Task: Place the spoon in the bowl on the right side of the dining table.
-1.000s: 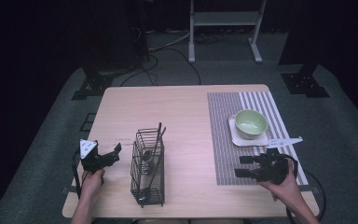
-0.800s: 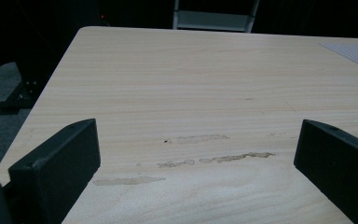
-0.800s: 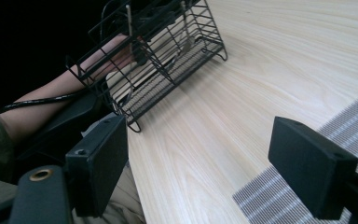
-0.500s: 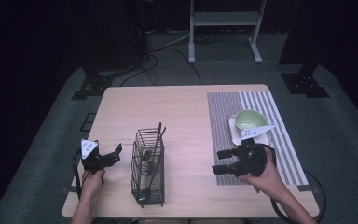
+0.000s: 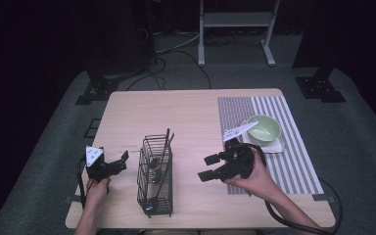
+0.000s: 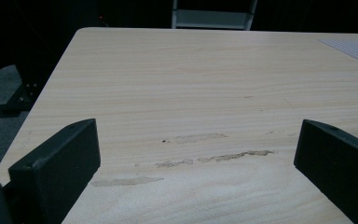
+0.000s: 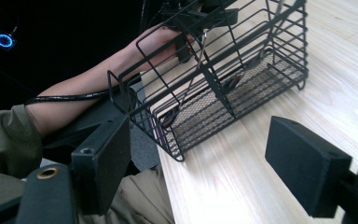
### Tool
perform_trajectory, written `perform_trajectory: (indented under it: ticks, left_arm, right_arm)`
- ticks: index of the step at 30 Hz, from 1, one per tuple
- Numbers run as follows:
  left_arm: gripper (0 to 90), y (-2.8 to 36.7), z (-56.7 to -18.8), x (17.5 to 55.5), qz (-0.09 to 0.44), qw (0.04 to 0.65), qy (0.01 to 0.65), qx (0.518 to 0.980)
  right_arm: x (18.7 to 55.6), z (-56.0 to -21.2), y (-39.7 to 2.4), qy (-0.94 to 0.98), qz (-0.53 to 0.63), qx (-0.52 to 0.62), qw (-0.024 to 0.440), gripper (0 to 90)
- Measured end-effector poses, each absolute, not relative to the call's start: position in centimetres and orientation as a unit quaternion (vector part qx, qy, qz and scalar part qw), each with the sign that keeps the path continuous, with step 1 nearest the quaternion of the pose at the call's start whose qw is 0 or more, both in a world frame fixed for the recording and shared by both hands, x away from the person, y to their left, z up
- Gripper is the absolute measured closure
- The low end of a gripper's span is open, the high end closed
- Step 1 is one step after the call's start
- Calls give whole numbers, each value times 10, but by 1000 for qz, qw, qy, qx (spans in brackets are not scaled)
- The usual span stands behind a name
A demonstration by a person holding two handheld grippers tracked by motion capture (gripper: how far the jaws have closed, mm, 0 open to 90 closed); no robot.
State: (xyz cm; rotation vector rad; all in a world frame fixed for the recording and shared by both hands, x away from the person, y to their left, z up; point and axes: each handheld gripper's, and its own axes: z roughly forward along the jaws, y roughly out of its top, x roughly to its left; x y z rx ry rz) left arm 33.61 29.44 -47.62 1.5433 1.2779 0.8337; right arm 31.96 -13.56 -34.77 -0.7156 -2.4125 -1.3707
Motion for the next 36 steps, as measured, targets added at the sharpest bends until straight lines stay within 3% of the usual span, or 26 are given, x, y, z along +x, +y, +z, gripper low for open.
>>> perform_trajectory:
  ticks: [18,36]
  left_arm:
    - [0,292,-476,336,342,461,515,636]
    - [0,292,-476,336,343,460,513,638]
  right_arm:
    - [342,-341,-90,-848,-456,-231,142,335]
    - [358,-346,-60,-851,-442,-238,155,544]
